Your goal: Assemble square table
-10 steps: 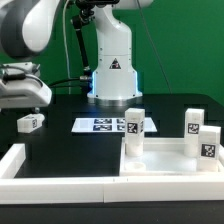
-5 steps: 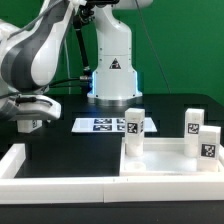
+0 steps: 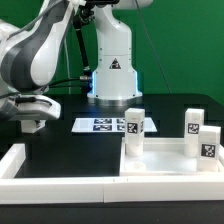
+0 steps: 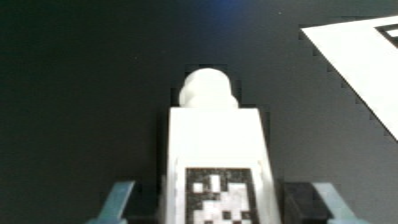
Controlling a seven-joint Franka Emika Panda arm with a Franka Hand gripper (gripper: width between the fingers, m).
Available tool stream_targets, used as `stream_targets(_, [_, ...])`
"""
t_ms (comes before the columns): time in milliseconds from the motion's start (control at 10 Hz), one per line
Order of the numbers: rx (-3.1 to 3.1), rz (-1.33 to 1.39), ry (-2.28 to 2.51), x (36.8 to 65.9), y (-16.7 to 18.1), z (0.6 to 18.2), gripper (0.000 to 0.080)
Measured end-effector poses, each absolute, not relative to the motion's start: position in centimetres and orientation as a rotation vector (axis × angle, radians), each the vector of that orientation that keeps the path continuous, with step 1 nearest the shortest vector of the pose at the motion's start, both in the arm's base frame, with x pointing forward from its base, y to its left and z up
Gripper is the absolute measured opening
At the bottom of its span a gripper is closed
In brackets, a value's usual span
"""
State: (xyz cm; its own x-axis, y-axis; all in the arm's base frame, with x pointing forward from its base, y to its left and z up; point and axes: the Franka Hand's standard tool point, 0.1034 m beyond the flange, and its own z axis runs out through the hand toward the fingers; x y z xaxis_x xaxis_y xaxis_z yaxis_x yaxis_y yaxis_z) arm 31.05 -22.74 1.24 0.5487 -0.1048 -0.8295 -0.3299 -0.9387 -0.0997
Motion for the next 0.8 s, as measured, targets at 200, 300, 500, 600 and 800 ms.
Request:
stream_targets(200, [-2.542, 1.337, 0.364, 31.0, -22.7, 1.2, 0.0286])
stream_targets(300, [-2.542, 1.337, 0.364, 31.0, -22.7, 1.2, 0.0286])
stream_targets(500, [-2.542, 1.337, 0.358, 31.3, -22.6, 1.5, 0.0286])
stream_targets(600, [-2.543, 1.324, 0.319, 33.0, -21.5, 3.5, 0.0288])
stream_targets(800, [-2.566, 1.261, 0.256, 36.0, -18.7, 8.3, 0.0288])
